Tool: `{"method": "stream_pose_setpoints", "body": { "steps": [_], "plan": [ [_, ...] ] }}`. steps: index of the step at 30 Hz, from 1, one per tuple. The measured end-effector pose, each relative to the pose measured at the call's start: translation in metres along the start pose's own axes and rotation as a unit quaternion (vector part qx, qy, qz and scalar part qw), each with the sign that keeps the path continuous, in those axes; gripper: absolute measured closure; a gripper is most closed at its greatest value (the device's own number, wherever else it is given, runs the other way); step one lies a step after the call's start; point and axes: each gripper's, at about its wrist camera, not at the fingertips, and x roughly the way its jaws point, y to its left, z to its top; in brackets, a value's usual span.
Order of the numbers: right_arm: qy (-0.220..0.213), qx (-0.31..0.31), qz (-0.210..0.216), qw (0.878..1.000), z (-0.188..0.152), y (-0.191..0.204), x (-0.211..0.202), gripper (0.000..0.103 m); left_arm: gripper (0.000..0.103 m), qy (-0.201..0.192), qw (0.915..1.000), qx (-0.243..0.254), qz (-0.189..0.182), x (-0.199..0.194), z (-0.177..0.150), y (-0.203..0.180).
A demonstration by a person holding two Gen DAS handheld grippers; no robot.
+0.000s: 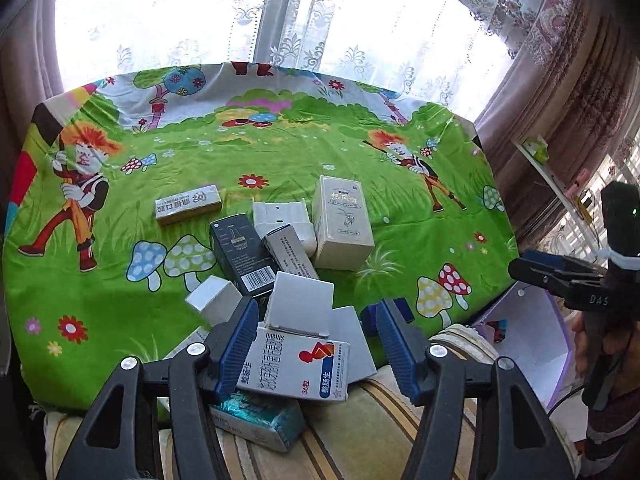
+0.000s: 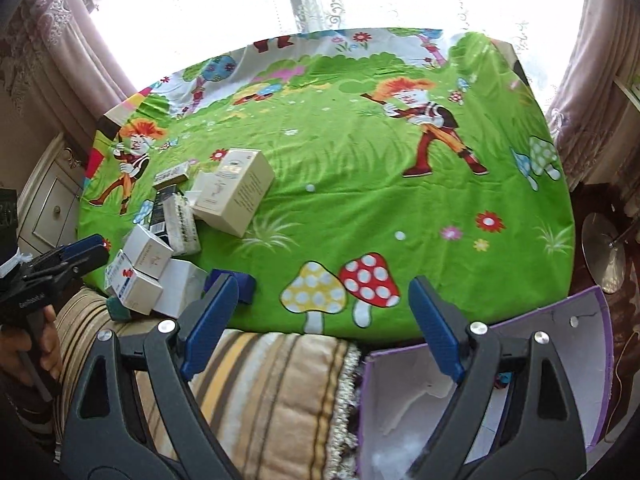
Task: Organize rigid objects
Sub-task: 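Move both tools back over the pile of boxes, then grasp the flat grey box with the left tool while the right tool grasps the beige ointment box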
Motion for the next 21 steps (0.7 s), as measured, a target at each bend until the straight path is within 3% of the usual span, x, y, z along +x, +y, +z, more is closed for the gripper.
{"method": "stream_pose_setpoints", "body": {
  "steps": [12, 16, 21],
  "plan": [
    [0.007, 0.015, 0.017, 1.000, 0.035, 0.048, 0.046, 0.014, 0.041, 0.054, 0.9957, 0.060, 0.044, 0.040, 0.003, -0.013],
    [0.004, 0.009, 0.019, 1.000, 0.045, 0.062, 0.058, 0.013, 0.059, 0.063, 0.9951, 0.064, 0.041, 0.048, 0.002, -0.011],
    [0.011, 0.011, 0.020, 1.000, 0.055, 0.077, 0.077, 0.013, 0.059, 0.052, 0.9968, 0.053, 0.027, 0.046, 0.003, -0.005]
  ]
}}
